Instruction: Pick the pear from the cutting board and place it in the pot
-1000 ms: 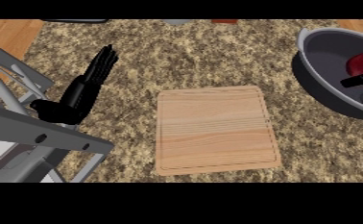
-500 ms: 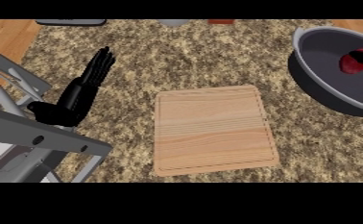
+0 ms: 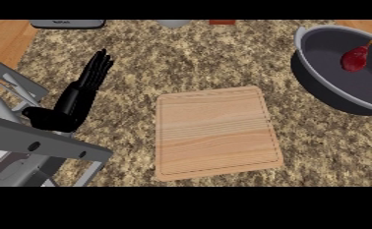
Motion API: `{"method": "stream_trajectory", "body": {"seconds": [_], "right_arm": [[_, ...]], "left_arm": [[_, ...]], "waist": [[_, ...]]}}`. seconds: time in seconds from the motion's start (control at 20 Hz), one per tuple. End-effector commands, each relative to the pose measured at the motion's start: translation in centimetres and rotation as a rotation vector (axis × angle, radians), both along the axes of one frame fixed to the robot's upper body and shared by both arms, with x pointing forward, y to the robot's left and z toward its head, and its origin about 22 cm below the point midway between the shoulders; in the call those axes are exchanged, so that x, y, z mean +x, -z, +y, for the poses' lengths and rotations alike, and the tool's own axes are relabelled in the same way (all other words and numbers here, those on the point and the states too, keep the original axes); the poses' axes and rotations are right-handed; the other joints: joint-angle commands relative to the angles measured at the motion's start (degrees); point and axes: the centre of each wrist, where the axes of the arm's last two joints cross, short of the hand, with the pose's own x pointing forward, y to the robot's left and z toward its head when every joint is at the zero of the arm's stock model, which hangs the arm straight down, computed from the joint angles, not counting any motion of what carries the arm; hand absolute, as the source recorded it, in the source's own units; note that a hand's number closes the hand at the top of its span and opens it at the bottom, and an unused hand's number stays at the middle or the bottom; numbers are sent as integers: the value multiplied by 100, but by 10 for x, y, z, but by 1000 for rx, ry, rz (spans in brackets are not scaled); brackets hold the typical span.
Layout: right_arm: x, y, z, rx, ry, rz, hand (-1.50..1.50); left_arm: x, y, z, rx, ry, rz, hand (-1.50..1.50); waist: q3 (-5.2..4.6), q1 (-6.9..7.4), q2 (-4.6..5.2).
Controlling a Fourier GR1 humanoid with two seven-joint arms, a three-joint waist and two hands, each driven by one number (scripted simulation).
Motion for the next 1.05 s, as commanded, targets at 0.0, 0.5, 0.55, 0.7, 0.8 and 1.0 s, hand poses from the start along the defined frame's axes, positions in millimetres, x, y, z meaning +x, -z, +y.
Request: {"method": "stream_trajectory", "body": {"seconds": [0.0, 0.5, 0.55, 0.7, 0.8, 1.0], "right_arm": [[-26, 7, -20, -20, 9, -56, -150], [-89, 30, -56, -54, 4, -89, -150], [-90, 32, -56, -57, 12, -97, -150], [-106, 28, -69, -45, 55, -157, -150], [-113, 30, -73, -56, 103, -175, -150], [-149, 42, -87, -62, 123, -187, -150]], "left_arm": [[-31, 40, -4, -87, -296, 187, 0], [-41, 46, 3, -84, -317, 207, 0], [-35, 37, 2, -81, -313, 208, 0], [-30, 37, 0, -87, -320, 202, 0], [-32, 40, -7, -83, -308, 202, 0], [-34, 44, 1, -74, -327, 184, 0]], "waist": [[76, 56, -84], [55, 18, -88], [56, 48, -89], [51, -19, -77], [50, 18, -57], [50, -49, -56]]}}
